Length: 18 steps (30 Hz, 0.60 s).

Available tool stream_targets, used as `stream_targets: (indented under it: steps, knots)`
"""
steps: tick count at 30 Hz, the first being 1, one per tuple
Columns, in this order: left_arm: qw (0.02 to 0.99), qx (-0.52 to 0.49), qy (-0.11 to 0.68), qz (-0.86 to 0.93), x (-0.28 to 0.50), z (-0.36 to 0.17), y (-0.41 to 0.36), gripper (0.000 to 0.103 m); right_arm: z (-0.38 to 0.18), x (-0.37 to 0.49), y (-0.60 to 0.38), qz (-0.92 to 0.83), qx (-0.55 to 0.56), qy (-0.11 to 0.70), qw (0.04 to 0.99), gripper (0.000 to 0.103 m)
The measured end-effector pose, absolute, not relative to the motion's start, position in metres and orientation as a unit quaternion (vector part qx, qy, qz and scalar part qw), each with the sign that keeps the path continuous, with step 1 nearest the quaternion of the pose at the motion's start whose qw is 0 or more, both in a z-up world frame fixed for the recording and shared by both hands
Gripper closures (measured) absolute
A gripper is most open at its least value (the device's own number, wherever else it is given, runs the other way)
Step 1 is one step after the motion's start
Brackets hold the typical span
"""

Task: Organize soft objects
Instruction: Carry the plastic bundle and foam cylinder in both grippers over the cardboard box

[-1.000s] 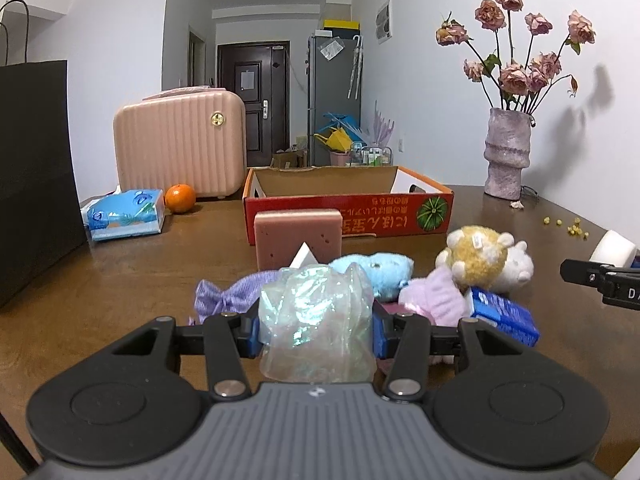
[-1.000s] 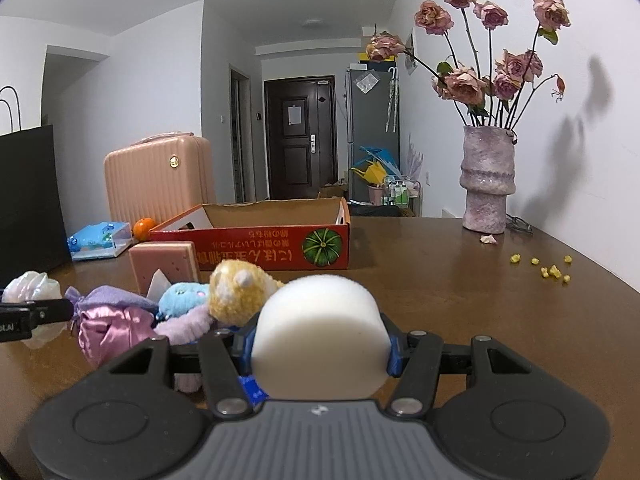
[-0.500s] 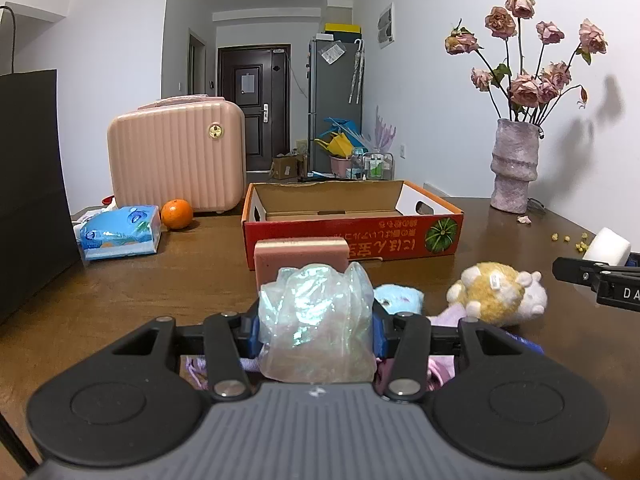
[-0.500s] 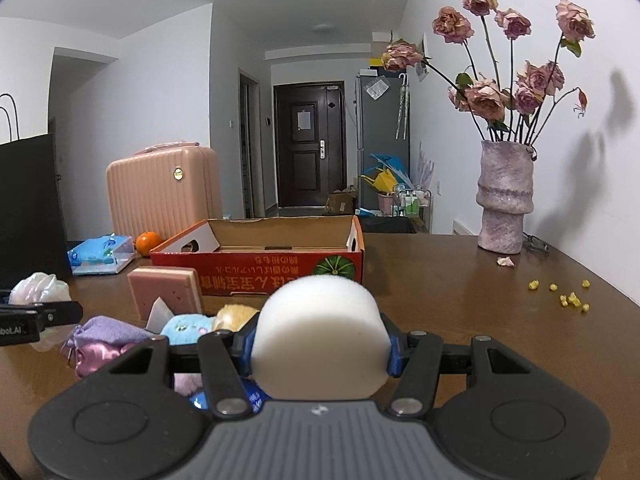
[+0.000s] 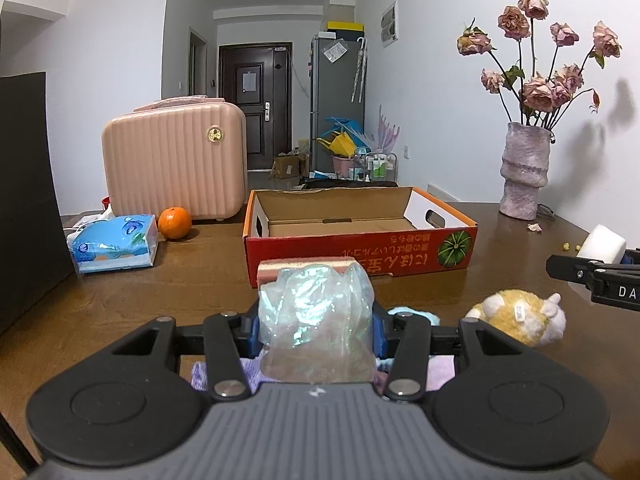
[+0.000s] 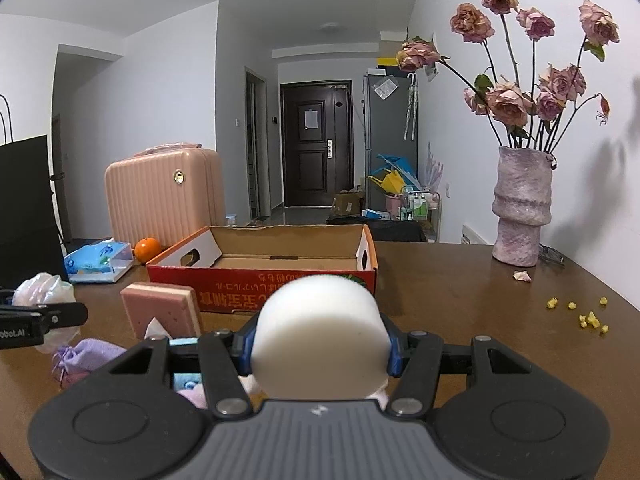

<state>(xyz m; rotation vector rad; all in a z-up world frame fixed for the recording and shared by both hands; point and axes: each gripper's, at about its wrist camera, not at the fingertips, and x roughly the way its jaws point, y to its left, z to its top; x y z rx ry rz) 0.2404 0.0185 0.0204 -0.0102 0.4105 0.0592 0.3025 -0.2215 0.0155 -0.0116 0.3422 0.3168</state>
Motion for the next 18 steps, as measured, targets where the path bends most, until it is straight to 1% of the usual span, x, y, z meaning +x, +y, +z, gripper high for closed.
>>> stream_targets:
  steps: [18]
  knots:
    - [0.979, -0.001, 0.201, 0.029, 0.280, 0.027, 0.021, 0.054, 0.024, 0.345, -0.206, 0.166, -0.013, 0.170, 0.971, 0.047]
